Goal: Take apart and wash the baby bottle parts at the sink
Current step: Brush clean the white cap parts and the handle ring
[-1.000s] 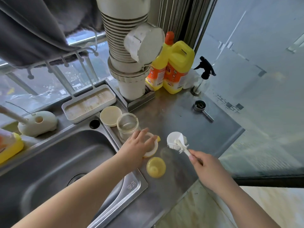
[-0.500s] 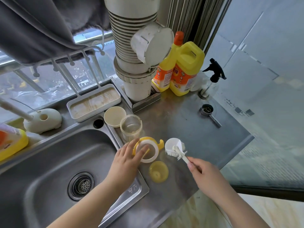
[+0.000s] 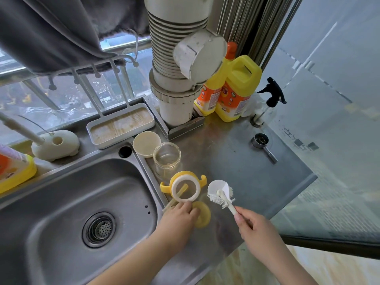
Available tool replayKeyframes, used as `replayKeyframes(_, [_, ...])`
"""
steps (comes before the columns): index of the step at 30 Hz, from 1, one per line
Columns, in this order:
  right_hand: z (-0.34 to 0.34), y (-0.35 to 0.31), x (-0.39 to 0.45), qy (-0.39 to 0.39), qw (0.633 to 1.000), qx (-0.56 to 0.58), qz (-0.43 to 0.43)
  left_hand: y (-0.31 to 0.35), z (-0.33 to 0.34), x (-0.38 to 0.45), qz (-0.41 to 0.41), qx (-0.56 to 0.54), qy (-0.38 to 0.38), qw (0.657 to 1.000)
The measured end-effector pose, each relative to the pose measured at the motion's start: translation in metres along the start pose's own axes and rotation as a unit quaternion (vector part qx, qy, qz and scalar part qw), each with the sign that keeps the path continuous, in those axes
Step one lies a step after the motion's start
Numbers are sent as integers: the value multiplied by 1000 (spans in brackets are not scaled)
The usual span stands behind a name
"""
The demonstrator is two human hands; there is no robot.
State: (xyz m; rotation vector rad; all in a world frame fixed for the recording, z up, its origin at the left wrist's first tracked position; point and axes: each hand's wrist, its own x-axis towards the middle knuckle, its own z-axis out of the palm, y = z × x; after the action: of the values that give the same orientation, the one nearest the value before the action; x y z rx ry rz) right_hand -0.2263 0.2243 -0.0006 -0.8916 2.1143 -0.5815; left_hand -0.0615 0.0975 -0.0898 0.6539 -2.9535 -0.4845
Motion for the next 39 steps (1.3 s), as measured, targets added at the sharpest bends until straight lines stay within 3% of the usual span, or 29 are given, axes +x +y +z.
replayKeyframes(7, [6,6,-9,4,1000,19,9,3,-4,-11,-62,-19,41,997])
replayKeyframes(10, [8,7,-12,9,1000,25,13,-6,-11,-23,-158,-10,68,985])
replayKeyframes(15, [14,4,-15,0,999,39,2,-21,-23,-11,-336,-65,14,940])
replayKeyframes(24, [11,-6,-19,-5,999,26,-21,-29,-38,-17,-342,-97,-102,929])
replayKeyframes(29, [20,-25,-18,-28,999,5,-37,-34,-79,-36,-422,-151,-123,885])
replayKeyframes(32, [31,-50,-21,-30,997,-1,-76,-37,-104,-57,-473,-286,-56,832])
replayKeyframes(34, [42,-73,-25,-44,993,-12,-112,-35,-118,-74,-480,-463,26,745])
replayKeyframes(36, [56,-102,-31,-63,985,-39,-159,-31,-133,-92,-448,-579,99,674])
replayKeyframes(39, [69,-148,-35,-94,965,-110,-218,-30,-152,-114,-394,-653,179,622])
